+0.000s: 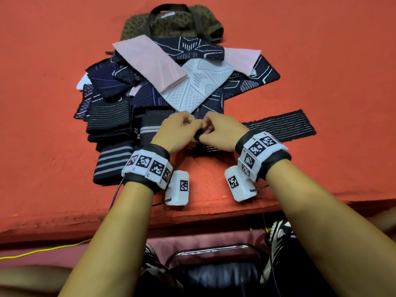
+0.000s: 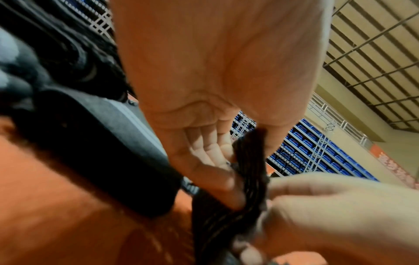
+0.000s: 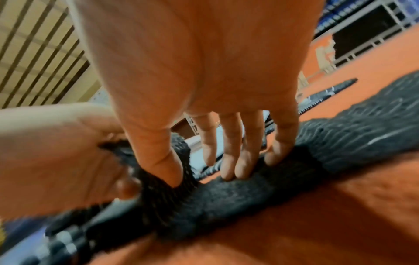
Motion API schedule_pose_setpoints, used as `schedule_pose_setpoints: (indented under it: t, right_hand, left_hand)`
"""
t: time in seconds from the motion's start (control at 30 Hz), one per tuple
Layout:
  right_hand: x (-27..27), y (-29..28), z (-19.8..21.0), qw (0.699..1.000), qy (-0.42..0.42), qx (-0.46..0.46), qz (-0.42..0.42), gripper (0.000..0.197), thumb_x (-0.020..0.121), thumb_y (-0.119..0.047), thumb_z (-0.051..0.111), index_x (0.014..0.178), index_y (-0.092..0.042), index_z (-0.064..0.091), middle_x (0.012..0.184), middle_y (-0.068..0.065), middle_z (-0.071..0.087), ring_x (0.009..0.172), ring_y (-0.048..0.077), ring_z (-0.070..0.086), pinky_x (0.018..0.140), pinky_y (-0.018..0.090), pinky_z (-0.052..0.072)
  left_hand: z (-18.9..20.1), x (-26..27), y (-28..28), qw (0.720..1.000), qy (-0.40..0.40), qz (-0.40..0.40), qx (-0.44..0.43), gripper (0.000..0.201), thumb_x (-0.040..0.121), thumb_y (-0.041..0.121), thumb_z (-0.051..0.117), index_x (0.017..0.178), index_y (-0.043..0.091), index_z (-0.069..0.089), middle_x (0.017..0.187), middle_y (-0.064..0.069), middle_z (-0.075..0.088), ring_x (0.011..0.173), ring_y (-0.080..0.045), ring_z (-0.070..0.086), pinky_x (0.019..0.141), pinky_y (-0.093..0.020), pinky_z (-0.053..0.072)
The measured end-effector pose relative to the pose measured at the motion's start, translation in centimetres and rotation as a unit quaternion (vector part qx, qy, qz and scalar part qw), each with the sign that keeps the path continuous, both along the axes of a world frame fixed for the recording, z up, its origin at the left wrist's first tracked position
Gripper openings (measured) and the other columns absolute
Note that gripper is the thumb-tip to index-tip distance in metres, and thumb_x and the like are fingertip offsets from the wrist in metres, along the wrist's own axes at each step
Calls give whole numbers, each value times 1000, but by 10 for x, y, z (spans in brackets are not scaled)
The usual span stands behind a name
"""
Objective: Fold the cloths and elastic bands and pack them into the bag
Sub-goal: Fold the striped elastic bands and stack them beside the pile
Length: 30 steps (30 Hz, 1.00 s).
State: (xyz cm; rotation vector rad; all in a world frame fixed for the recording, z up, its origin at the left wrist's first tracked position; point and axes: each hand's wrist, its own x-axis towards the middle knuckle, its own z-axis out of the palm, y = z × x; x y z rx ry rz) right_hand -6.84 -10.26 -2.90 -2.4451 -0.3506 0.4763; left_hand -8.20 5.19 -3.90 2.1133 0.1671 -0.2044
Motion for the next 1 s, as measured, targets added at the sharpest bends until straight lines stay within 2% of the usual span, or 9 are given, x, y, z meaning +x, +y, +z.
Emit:
schedule_pose_setpoints:
  t: [0.1,0.2,0.3,0.43,0.53,0.6,0.67,0.83,1.0]
  right_hand:
    - [3,-3,6,999,19,35,-31,35,76,-39,63,103,-20,52,88,-3,65,81,16,61,69,34,49]
    - [3,-8,1,999,9,19,-41,35,78,-39,63,104,-18,51,86,-2,62,77,17,57,64,31,42]
    - [4,-14,-6,999,-17,-40,-22,20,86,-18,54,105,-13,51,96,7,62,87,27,58,68,31,42]
    - [9,-23,0,999,-11,-44,-24,14,86,-8,47,97,-15,51,92,5,57,84,25,53,58,28,34]
    - [11,-29,0,998,-12,-42,-44,24,86,-6,46,107,-12,56,97,4,58,87,24,54,68,28,35]
    - [12,-32,-3,997,-14,-50,-57,23,86,-5,47,106,-11,56,96,6,58,88,25,54,70,29,36]
    - [13,-34,-5,996,-17,-59,-65,18,86,-5,48,101,-13,55,95,5,58,87,25,54,70,28,37]
    - [12,-33,-4,995,-16,-61,-74,23,86,-7,50,107,-13,58,100,7,61,92,26,57,71,30,41]
    - [15,-36,-5,989,-31,-86,-112,26,86,-9,50,111,-11,57,105,11,63,93,32,58,79,36,49]
  left_hand:
    - [-7,-1,-9,996,29,-22,-78,33,92,43,57,83,12,66,69,-6,69,69,-19,69,71,-37,56]
    - [-8,-1,-14,993,23,-18,-113,32,102,29,44,90,13,69,88,-17,71,77,-18,67,72,-32,55]
    - [-8,0,-14,998,2,-16,-55,25,97,5,44,105,16,65,102,-11,67,81,-15,63,73,-26,53]
    - [-6,-2,-11,998,-21,-46,33,51,87,-4,49,134,14,52,127,-1,58,110,-11,57,95,-26,46]
    - [-7,-5,-12,998,-16,-52,40,42,89,5,53,127,22,57,111,7,60,92,-11,61,81,-24,52]
    - [-6,-7,-14,999,-2,-46,12,30,90,11,56,117,21,59,100,3,61,73,-18,65,63,-29,58]
    - [-6,-7,-15,999,6,-50,16,17,90,17,58,107,16,60,93,-3,64,67,-21,69,53,-28,54]
    - [-3,-11,-19,995,11,-93,-17,15,88,21,64,80,14,53,68,-3,66,54,-12,66,51,-24,53]
    - [-2,-12,-21,992,17,-127,-16,17,92,19,64,81,13,51,68,-3,57,49,-6,60,44,-19,47]
